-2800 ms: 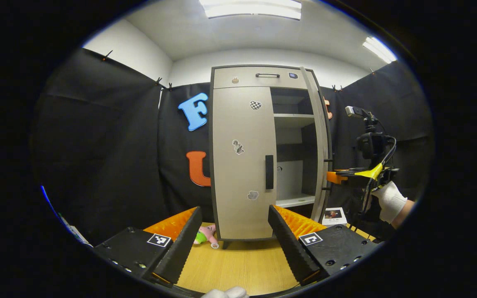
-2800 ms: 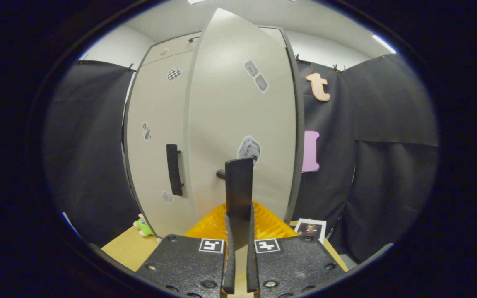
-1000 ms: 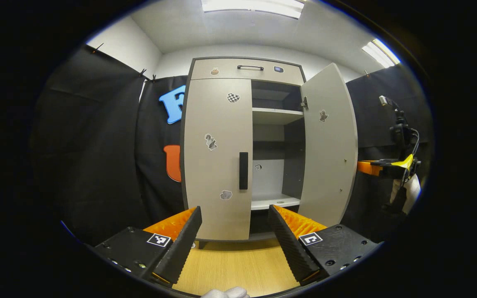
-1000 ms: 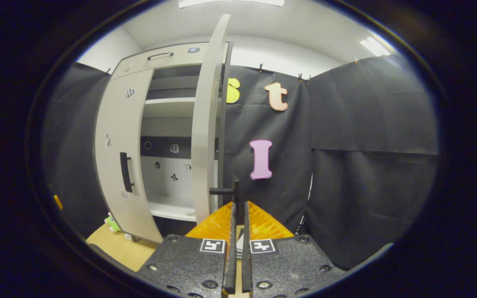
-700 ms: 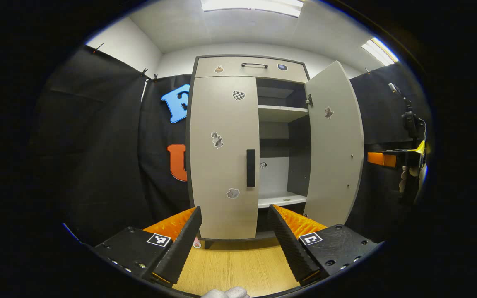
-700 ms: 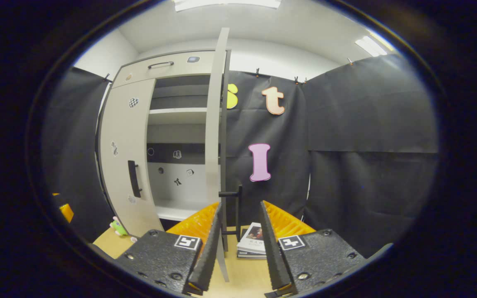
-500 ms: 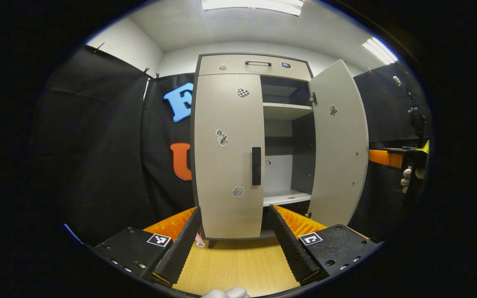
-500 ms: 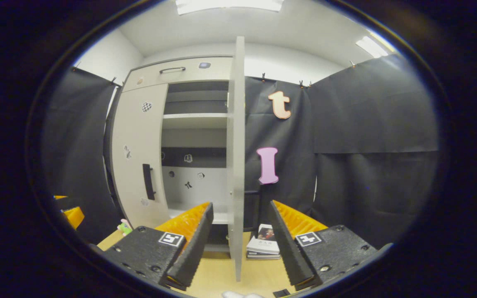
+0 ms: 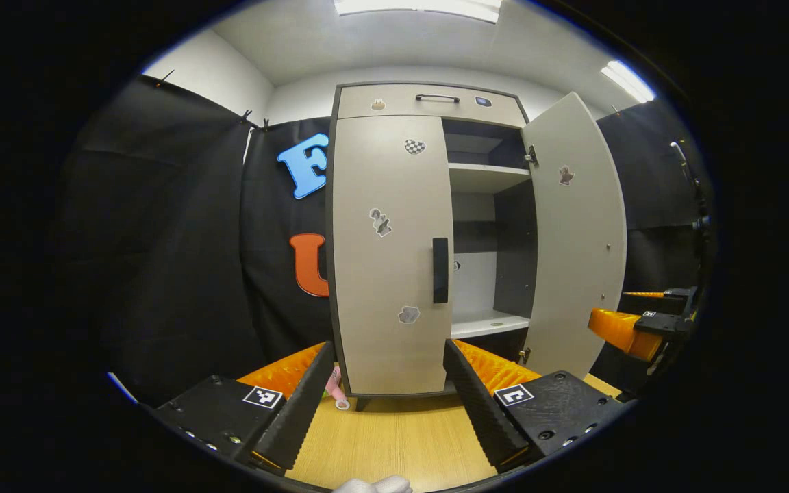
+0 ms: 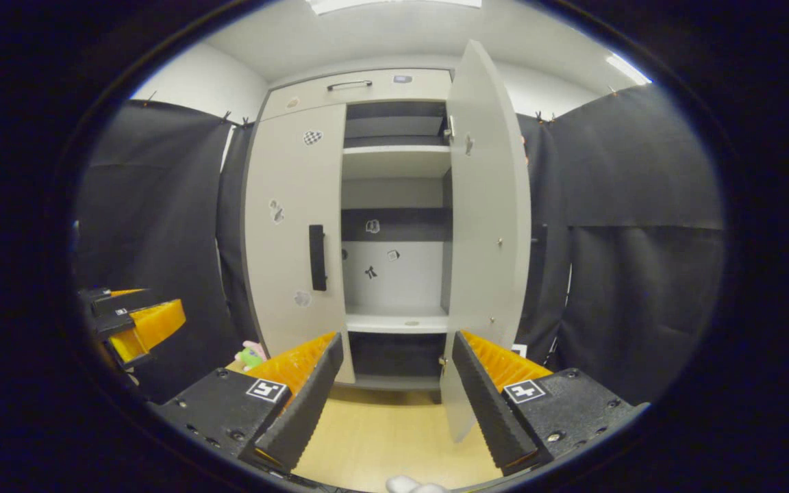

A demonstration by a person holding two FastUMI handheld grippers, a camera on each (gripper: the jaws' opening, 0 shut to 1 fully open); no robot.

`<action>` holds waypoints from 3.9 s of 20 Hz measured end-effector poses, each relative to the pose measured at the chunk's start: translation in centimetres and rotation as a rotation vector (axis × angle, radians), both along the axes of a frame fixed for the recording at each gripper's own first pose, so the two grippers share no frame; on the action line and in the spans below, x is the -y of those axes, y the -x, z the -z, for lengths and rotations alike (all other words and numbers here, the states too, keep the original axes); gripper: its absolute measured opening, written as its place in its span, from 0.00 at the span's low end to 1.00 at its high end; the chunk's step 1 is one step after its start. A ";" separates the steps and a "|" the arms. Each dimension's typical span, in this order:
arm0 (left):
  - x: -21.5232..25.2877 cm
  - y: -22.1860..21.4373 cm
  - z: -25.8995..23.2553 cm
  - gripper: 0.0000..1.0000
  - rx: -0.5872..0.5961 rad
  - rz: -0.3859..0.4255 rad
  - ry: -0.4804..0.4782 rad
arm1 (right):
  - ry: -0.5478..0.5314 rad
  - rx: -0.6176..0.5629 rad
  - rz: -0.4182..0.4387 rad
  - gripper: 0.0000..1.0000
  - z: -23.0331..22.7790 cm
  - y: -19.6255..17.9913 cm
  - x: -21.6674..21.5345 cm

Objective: Open the right door of the double-door shoe cabinet with the right hand, and open the left door with the left hand.

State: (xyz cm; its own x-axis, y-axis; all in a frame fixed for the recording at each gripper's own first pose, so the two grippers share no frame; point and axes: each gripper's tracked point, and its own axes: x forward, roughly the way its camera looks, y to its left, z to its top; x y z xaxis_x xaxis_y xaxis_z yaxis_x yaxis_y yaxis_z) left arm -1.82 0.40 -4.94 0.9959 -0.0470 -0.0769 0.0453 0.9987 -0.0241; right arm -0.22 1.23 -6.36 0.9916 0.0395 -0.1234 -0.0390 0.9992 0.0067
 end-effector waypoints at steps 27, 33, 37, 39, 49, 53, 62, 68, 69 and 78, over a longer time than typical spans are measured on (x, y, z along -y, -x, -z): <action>10.3 -26.8 -0.8 0.95 0.069 0.078 0.018 | 0.014 -0.043 0.089 1.00 -1.1 -1.7 3.2; 11.0 -28.0 -1.2 0.71 0.071 0.077 0.001 | -0.003 -0.053 0.065 0.99 -0.7 -1.8 2.7; 10.6 -28.4 -0.3 0.33 0.031 0.053 0.014 | -0.014 -0.043 0.054 0.99 -1.2 -1.6 2.4; 10.5 -28.3 -0.5 0.34 0.034 0.049 0.008 | -0.018 -0.039 0.048 1.00 -1.5 -1.4 2.0; 10.2 -27.1 -0.8 0.05 0.037 0.080 0.040 | -0.025 -0.025 0.018 0.99 -2.2 0.7 1.8; 9.6 -25.4 -0.8 0.05 0.037 0.092 0.038 | -0.034 -0.027 0.005 1.00 -2.1 1.6 2.0; 7.5 -20.8 -0.9 0.05 0.044 0.131 0.042 | -0.042 -0.051 -0.049 1.00 -0.9 2.5 -0.1; 4.5 -17.2 -1.0 0.05 0.047 0.141 0.051 | -0.041 -0.064 -0.110 1.00 -0.3 2.6 -3.0; 4.0 -16.7 -1.0 0.05 0.049 0.137 0.046 | -0.041 -0.066 -0.119 1.00 -0.2 2.7 -3.3; -0.4 -13.5 -0.5 0.04 0.061 0.082 0.024 | -0.055 -0.080 -0.165 0.99 0.4 2.9 -6.0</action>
State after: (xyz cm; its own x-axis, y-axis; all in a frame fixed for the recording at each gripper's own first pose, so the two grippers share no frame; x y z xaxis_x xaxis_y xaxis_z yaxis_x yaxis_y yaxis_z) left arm 11.73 0.77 -4.48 0.9914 -0.1300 -0.0145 0.1293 0.9907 -0.0432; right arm -3.10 7.19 -6.75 0.9580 0.2101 -0.1950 -0.1999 0.9773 0.0707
